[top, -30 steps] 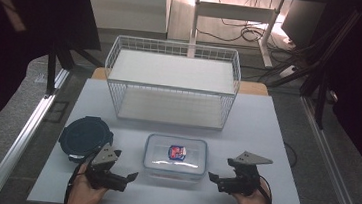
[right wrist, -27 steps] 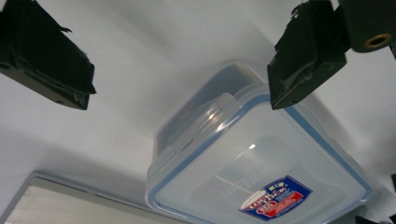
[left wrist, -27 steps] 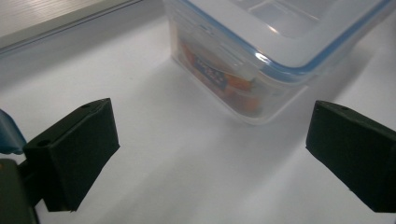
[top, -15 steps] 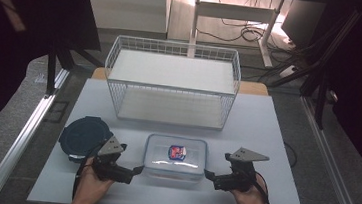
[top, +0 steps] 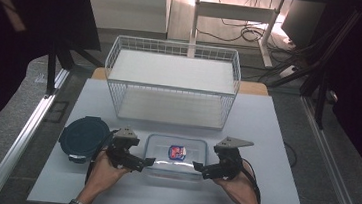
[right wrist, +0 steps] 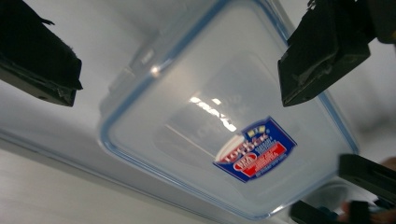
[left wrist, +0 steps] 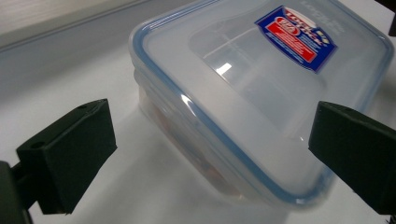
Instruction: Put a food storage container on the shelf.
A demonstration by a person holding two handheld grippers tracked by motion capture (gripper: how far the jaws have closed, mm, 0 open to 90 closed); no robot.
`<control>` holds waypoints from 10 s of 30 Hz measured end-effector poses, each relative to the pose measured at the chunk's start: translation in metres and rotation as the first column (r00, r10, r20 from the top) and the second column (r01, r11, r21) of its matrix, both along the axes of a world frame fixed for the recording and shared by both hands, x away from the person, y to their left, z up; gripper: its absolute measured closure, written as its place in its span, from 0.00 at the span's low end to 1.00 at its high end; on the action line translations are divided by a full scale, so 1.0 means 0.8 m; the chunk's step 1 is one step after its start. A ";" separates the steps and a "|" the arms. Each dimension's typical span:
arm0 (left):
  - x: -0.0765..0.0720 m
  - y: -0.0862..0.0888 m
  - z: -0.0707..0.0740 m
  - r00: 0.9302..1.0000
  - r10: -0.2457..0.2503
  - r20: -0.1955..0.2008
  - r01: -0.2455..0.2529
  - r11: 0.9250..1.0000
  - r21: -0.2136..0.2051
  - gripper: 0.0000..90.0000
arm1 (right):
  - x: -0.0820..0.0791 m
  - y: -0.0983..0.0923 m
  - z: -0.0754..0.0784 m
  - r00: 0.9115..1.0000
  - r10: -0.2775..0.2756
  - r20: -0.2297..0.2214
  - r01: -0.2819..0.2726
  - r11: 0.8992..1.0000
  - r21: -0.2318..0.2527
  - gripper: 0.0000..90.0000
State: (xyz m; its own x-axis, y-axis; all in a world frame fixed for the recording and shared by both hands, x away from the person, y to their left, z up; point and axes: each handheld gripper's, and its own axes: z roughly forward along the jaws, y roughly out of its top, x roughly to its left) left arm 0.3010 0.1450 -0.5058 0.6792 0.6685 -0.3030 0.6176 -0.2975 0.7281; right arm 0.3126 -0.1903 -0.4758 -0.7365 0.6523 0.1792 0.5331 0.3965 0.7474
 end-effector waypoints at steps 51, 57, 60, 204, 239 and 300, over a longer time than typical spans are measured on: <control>-0.034 0.035 0.014 0.993 -0.024 -0.113 -0.007 0.964 -0.267 0.59 | -0.017 -0.035 0.013 0.981 0.014 -0.191 0.028 0.976 0.214 0.55; -0.031 0.039 0.033 0.996 -0.005 -0.088 -0.019 0.964 -0.264 0.59 | -0.011 -0.032 0.028 0.986 0.018 -0.163 0.022 0.971 0.239 0.55; -0.029 0.041 0.041 0.997 0.003 -0.074 -0.023 0.965 -0.263 0.59 | -0.008 -0.028 0.037 0.989 0.022 -0.143 0.013 0.971 0.238 0.55; 0.167 0.083 0.224 0.965 0.256 0.064 -0.230 0.935 -0.270 0.52 | 0.181 0.064 0.229 0.981 -0.145 0.129 0.132 0.986 0.107 0.53; 0.074 0.058 0.167 0.977 0.099 0.187 -0.085 0.993 -0.079 0.08 | 0.106 0.043 0.185 0.968 -0.010 0.251 -0.007 0.998 0.064 0.04; -0.088 0.016 0.009 0.978 -0.014 0.209 0.000 0.998 0.067 0.04 | -0.038 -0.010 0.025 0.974 0.005 0.225 -0.008 1.000 0.011 0.00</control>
State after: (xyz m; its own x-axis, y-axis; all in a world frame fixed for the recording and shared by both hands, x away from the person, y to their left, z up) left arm 0.2307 0.1574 -0.4989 0.7278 0.6770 -0.1094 0.4516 -0.3531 0.8194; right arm 0.2821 -0.1987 -0.4558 -0.7631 0.6461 0.0156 0.3478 0.3903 0.8525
